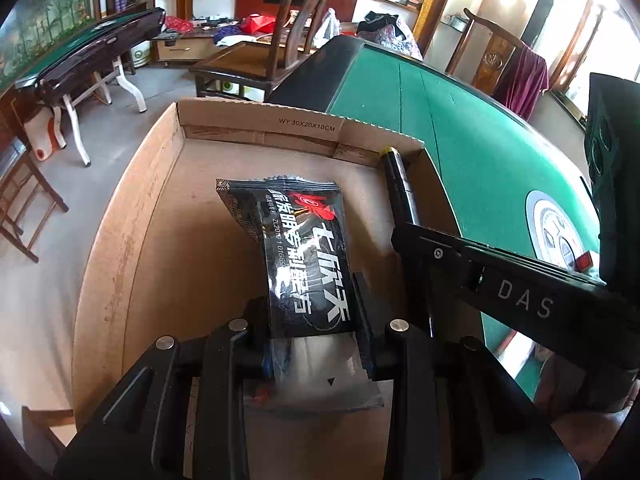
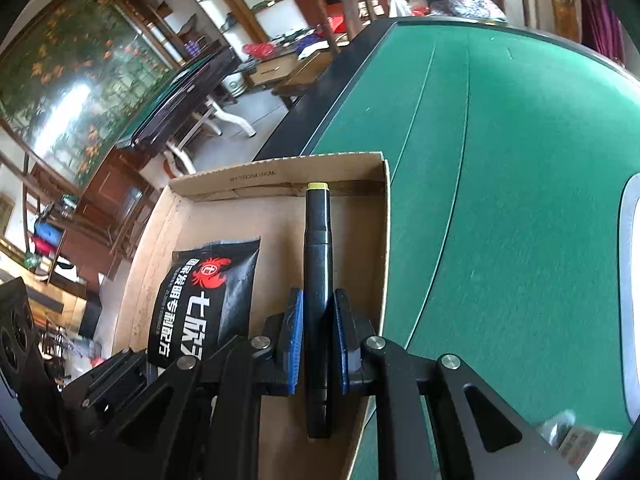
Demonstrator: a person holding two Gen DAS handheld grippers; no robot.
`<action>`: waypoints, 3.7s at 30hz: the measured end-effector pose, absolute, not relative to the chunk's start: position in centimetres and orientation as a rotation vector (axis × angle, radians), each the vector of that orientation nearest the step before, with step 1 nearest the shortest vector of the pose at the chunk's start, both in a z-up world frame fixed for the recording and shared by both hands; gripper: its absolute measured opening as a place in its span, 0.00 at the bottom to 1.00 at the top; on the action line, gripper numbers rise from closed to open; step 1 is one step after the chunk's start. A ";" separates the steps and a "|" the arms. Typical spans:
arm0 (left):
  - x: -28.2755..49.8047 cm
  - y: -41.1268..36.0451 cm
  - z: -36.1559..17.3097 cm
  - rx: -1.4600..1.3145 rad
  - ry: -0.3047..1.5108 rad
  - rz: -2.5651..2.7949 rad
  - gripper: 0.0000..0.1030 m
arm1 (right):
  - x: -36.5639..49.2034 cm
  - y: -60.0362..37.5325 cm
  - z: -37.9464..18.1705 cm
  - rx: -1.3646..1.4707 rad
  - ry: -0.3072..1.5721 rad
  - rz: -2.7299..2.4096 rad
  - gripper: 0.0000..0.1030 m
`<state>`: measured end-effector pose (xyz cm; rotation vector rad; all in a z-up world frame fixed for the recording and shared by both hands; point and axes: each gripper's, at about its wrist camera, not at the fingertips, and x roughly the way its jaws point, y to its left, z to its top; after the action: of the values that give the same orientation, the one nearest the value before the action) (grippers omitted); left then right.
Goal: Organize objects
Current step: 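Lower the snack bag and marker into the cardboard tray and open both grippers, then grasp the yellow round container with the left gripper while the right gripper grasps the yellow-orange packet, then carry the yellow container and yellow-orange packet over the cardboard tray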
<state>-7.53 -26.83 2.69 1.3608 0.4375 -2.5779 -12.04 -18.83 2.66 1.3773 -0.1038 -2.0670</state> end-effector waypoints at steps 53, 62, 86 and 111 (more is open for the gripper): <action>-0.9 -7.8 0.7 1.412 -0.033 -2.747 0.53 | -3.6 11.8 7.0 1.020 -0.272 -2.204 0.48; -1.0 -6.7 0.5 1.423 -0.012 -2.766 0.39 | -2.9 8.0 3.8 1.086 0.152 -2.277 0.48; -1.8 -5.9 0.1 1.434 0.037 -2.757 0.39 | -1.6 7.6 4.5 0.990 0.104 -2.271 0.27; -1.9 -5.0 0.9 1.360 0.031 -2.796 0.39 | -1.3 7.5 4.5 0.971 0.048 -2.267 0.27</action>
<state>-1.92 -4.95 0.85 1.3601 0.0314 -2.7957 -1.26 7.50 4.54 0.9712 0.0477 -2.2673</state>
